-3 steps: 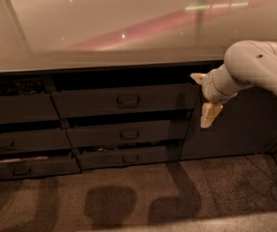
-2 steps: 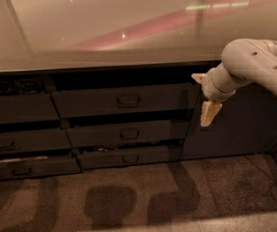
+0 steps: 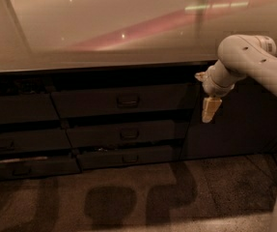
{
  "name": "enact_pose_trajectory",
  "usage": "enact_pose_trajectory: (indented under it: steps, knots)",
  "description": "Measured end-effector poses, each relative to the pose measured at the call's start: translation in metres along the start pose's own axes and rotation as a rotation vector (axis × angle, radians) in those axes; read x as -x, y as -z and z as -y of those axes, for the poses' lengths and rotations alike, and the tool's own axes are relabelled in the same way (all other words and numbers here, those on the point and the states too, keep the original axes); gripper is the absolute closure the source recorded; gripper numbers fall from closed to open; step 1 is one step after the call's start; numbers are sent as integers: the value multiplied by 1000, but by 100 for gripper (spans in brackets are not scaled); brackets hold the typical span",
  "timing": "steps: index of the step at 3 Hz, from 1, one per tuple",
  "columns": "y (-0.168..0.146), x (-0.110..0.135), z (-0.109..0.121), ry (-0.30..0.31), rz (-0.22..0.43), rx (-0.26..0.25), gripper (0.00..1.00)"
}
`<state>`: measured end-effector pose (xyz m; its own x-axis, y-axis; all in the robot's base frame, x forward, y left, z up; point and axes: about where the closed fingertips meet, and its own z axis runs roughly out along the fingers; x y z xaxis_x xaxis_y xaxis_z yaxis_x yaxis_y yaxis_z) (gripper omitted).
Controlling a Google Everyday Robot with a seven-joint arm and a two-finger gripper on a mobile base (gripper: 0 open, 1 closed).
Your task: Open top drawer
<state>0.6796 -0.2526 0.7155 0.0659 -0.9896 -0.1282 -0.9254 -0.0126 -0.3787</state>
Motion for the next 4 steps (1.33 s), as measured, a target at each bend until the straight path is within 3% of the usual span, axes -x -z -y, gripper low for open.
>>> enact_pose_trajectory:
  steps: [1, 2, 3, 4]
  knots:
    - [1, 1, -8, 44, 35, -66, 0]
    - [3, 5, -25, 114, 123, -180, 0]
    - [6, 7, -34, 155, 174, -249, 0]
    - [6, 7, -35, 165, 174, -248, 0]
